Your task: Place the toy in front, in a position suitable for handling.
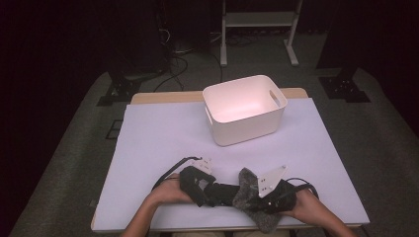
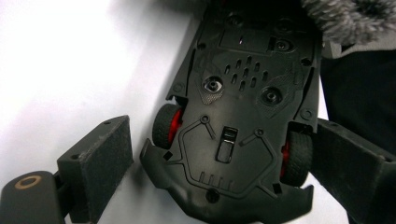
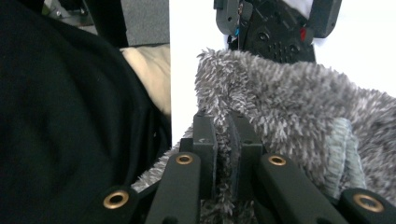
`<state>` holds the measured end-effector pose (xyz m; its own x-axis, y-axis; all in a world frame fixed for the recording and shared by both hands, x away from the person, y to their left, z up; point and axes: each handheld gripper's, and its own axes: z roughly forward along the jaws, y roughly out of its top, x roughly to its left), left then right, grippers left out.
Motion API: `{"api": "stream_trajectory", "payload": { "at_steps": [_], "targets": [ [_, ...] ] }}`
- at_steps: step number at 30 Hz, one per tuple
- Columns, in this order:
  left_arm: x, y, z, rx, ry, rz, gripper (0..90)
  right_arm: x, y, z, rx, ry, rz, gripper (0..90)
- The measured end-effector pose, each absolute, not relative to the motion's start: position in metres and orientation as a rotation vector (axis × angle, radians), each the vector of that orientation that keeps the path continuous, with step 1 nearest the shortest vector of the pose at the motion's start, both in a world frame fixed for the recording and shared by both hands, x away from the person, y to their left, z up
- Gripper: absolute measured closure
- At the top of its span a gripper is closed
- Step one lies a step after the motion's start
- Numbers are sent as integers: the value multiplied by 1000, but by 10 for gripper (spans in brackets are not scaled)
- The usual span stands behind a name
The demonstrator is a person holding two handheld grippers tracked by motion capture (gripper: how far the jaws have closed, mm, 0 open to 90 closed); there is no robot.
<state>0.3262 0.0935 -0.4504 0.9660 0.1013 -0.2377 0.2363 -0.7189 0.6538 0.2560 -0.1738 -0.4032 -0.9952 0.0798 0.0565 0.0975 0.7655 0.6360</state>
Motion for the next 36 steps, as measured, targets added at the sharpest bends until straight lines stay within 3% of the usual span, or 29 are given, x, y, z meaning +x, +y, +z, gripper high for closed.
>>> {"api": "stream_trajectory", "payload": {
  "at_steps": [6, 11, 14, 19, 26, 36],
  "targets": [
    [319, 94, -452, 2374, 205, -171, 86, 252, -174, -406, -141, -2924, -1057, 818],
    [312, 96, -452, 2382, 121, -127, 185, 258, -180, -397, -210, -2876, -1168, 818],
    [310, 96, -452, 2385, 114, -112, 189, 264, -180, -394, -238, -2862, -1205, 818],
    [305, 95, -452, 2392, 69, -42, 195, 287, -160, -386, -252, -2861, -1229, 817],
    [302, 95, -452, 2377, 66, -10, 196, 295, -130, -406, -171, -2934, -1037, 816],
    [299, 93, -449, 2370, 51, 45, 200, 294, -184, -405, -330, -2980, -981, 816]
  ]
}}
